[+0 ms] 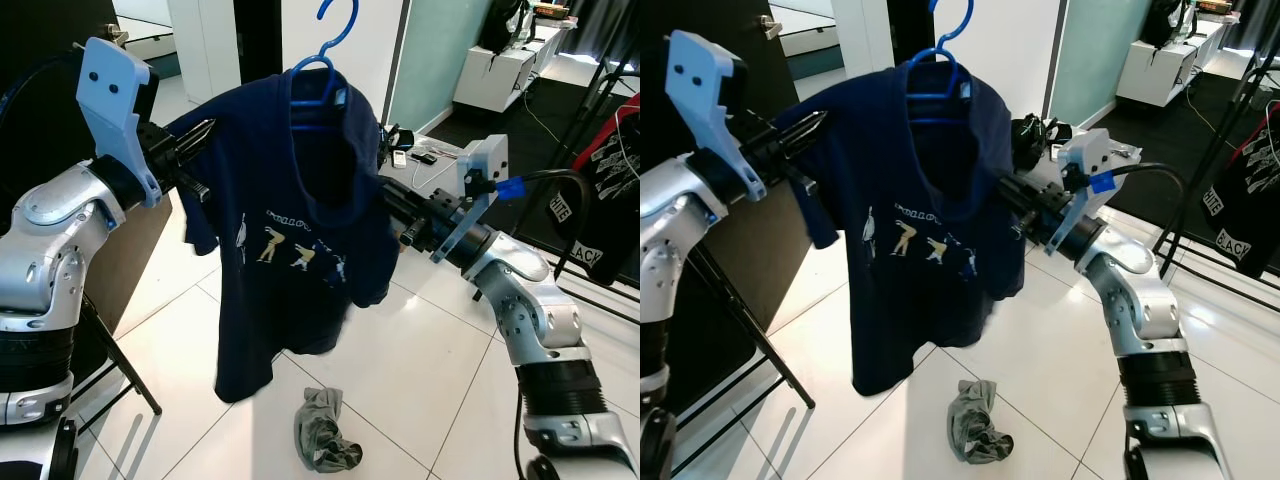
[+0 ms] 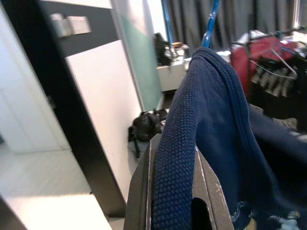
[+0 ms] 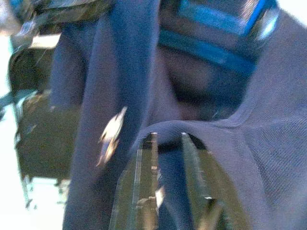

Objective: Hang hanger

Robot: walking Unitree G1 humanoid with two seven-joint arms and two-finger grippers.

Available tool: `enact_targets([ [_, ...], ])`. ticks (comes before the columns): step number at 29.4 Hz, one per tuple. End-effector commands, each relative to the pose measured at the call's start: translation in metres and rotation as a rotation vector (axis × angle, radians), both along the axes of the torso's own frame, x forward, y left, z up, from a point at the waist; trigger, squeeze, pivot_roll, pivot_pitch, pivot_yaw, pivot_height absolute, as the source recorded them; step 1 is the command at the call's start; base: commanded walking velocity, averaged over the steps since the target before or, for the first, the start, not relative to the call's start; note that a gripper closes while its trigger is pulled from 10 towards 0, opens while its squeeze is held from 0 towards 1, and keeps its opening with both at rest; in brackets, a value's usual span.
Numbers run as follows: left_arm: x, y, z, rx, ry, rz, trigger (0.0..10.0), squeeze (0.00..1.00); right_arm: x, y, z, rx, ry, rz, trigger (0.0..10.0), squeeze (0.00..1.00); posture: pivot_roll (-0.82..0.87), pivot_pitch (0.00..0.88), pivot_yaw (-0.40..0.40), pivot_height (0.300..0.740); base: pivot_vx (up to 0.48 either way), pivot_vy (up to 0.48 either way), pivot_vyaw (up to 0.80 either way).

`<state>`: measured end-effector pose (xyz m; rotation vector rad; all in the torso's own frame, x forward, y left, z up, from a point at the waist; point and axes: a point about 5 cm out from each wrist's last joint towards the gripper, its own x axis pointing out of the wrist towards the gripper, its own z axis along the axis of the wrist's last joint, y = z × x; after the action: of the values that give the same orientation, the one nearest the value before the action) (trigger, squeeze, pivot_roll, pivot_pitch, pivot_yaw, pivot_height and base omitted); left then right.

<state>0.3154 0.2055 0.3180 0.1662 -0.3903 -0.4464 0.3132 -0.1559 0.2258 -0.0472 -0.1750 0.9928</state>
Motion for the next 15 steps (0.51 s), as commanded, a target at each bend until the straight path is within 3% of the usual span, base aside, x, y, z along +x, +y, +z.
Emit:
enact_targets([
  [1, -0.001, 0.006, 0.000, -0.051, -0.008, 0.022, 10.0, 0.00, -0.008, 0.004, -0.005, -0.048, 0.030, 0.085, 10.0, 1.00, 0.02, 0.000, -0.044, 0.740, 0.000, 0.000, 0.00],
  [5, -0.002, 0.012, -0.001, -0.090, -0.007, 0.031, 10.0, 0.00, -0.015, -0.002, -0.008, -0.085, 0.060, 0.135, 10.0, 1.00, 0.02, 0.000, -0.044, 0.740, 0.000, 0.000, 0.00],
  [8, -0.004, 0.036, 0.001, -0.195, -0.014, 0.054, 10.0, 0.00, -0.036, -0.028, -0.014, -0.223, 0.158, 0.259, 10.0, 1.00, 0.01, 0.000, -0.054, 0.740, 0.000, 0.000, 0.00],
  [10, -0.008, 0.039, -0.002, -0.236, 0.005, -0.019, 10.0, 0.00, -0.031, -0.039, -0.004, -0.192, 0.132, 0.209, 10.0, 1.00, 0.00, 0.000, -0.055, 0.740, 0.000, 0.000, 0.00],
  [11, -0.008, 0.039, -0.002, -0.236, 0.005, -0.019, 10.0, 0.00, -0.031, -0.039, -0.004, -0.192, 0.132, 0.209, 10.0, 1.00, 0.00, 0.000, -0.055, 0.740, 0.000, 0.000, 0.00],
  [12, -0.013, 0.036, -0.007, -0.217, 0.034, -0.096, 10.0, 0.00, -0.028, -0.044, 0.005, -0.161, 0.098, 0.183, 10.0, 1.00, 0.00, 0.000, -0.055, 0.740, 0.000, 0.000, 0.00],
  [14, -0.013, 0.036, -0.007, -0.217, 0.034, -0.096, 10.0, 0.00, -0.028, -0.044, 0.005, -0.161, 0.098, 0.183, 10.0, 1.00, 0.00, 0.000, -0.055, 0.740, 0.000, 0.000, 0.00],
  [15, -0.021, 0.028, -0.017, -0.142, 0.081, -0.203, 10.0, 0.00, -0.024, -0.049, 0.015, -0.124, 0.066, 0.153, 10.0, 1.00, 0.00, 0.000, -0.061, 0.740, 0.000, 0.000, 0.00],
])
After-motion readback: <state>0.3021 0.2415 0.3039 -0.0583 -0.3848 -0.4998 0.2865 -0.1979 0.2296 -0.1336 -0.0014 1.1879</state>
